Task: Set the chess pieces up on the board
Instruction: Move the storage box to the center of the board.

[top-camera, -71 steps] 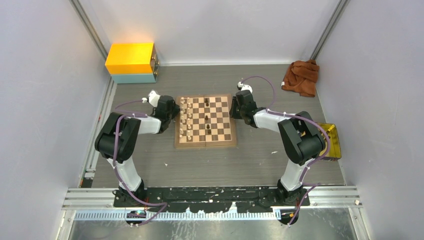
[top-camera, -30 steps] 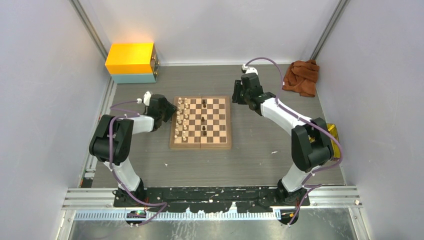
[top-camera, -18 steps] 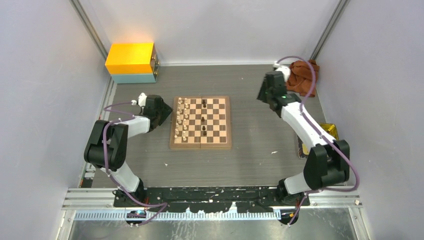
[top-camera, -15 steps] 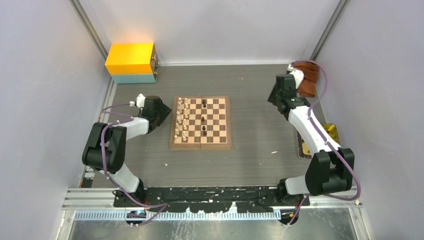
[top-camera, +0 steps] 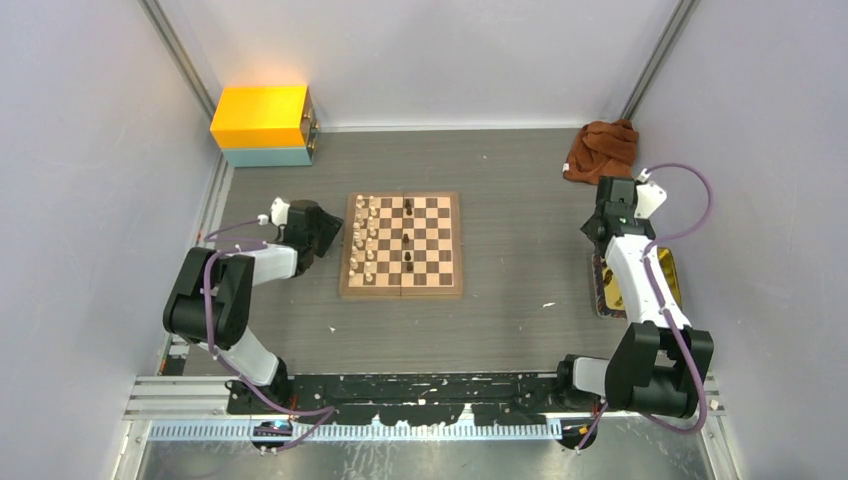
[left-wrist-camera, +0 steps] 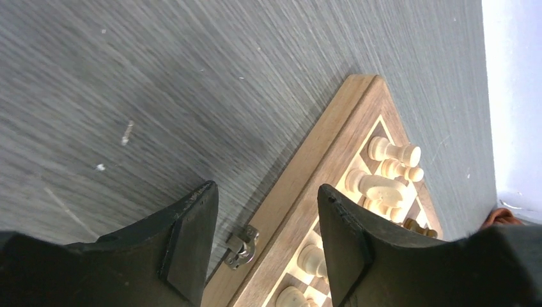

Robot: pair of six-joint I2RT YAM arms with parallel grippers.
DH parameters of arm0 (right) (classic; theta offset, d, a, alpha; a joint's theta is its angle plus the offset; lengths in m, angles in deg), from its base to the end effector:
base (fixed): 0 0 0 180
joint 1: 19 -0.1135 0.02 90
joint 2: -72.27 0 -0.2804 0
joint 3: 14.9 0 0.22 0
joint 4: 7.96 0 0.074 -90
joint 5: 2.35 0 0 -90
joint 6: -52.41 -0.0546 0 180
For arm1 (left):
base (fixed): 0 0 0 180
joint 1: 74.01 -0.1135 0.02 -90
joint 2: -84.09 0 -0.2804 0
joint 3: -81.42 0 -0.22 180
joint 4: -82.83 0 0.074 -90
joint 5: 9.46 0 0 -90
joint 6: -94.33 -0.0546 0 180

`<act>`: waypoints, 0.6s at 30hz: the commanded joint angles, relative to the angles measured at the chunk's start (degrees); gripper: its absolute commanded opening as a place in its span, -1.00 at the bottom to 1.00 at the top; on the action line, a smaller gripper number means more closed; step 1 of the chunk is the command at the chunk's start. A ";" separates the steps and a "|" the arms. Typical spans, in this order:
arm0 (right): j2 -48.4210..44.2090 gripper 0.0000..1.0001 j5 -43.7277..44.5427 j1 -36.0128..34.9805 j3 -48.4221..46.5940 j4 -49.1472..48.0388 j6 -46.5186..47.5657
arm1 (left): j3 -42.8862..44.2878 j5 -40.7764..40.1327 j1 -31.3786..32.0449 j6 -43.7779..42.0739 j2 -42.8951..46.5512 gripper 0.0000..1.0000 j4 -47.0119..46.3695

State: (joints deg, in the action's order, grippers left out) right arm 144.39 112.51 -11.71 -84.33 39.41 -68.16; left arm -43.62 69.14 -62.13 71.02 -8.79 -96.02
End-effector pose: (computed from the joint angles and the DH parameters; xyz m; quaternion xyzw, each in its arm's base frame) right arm 0.2282 -0.0523 0.2753 0.3673 0.8444 -0.1309 0.3675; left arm 0.3023 -0.0526 0.1780 -0.4514 0.7779 -0.2015 0.3879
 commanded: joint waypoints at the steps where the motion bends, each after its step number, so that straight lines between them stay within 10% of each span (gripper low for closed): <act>1: -1.81 -0.03 0.12 3.03 0.48 -1.19 -3.65 | -0.54 1.79 -0.06 2.10 -2.22 0.19 -4.90; 18: 9.08 -0.04 -4.95 9.59 0.43 -7.48 -6.58 | -0.24 1.40 -0.18 2.19 -7.43 0.17 -10.00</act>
State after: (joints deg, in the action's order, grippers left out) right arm 151.77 108.40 -2.86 -83.10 35.61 -72.79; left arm -43.67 71.17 -62.13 74.37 -14.82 -108.57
